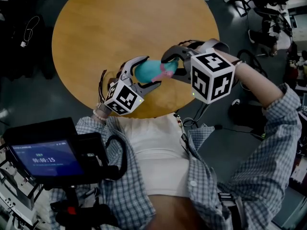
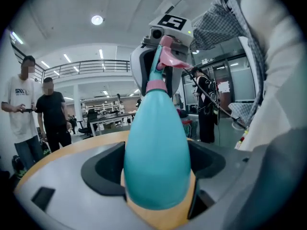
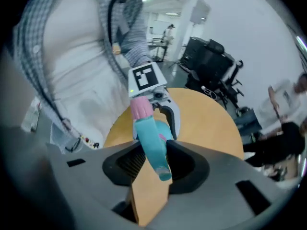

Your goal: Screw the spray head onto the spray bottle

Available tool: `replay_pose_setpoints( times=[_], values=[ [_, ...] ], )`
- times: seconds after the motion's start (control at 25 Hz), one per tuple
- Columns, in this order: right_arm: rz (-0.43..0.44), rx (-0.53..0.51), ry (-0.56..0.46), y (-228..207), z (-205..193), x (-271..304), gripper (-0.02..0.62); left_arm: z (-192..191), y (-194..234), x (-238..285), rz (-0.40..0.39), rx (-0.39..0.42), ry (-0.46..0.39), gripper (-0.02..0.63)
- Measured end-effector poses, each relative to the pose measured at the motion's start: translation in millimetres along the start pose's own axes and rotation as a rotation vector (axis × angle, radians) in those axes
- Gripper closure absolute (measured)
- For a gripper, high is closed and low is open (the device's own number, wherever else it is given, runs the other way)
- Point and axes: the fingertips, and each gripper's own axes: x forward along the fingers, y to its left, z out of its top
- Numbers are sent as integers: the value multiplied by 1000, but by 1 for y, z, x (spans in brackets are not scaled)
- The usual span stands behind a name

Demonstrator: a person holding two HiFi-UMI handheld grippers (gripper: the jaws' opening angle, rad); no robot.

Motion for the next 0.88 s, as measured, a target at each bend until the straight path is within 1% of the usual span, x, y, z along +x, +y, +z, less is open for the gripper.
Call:
replay_pose_setpoints(
  times=[0.12, 0.2, 0.24, 0.36, 0.48, 0.52, 0.6, 0.68, 0.8, 0.88],
  values=[
    [-20, 324, -91, -10, 2, 1, 469, -3, 11, 3, 83, 17, 24, 190],
    [-25, 551, -168, -19, 5, 1, 469, -3, 16, 4, 120, -1, 21, 190],
    [-30, 638, -197, -23, 5, 0, 469, -4, 19, 4, 133, -14, 18, 190],
    [-60, 832, -254, -33, -1, 1, 471, -6, 26, 3, 182, -22, 25, 190],
    [-131, 1021, -317, -40, -8, 2, 471, -9, 33, 3, 239, -23, 44, 190],
    [-163, 1055, -340, -43, -7, 2, 471, -10, 34, 3, 248, -38, 44, 190],
    [-221, 1063, -381, -46, -3, 3, 471, -12, 35, 3, 254, -77, 36, 190],
    [-258, 1002, -408, -47, 3, 4, 471, -14, 36, 2, 251, -101, 24, 190],
    [-308, 846, -449, -49, 11, 4, 468, -12, 37, -1, 231, -127, -10, 190],
    [-334, 802, -501, -50, 13, 5, 458, -12, 37, -1, 214, -144, -29, 190]
  ],
)
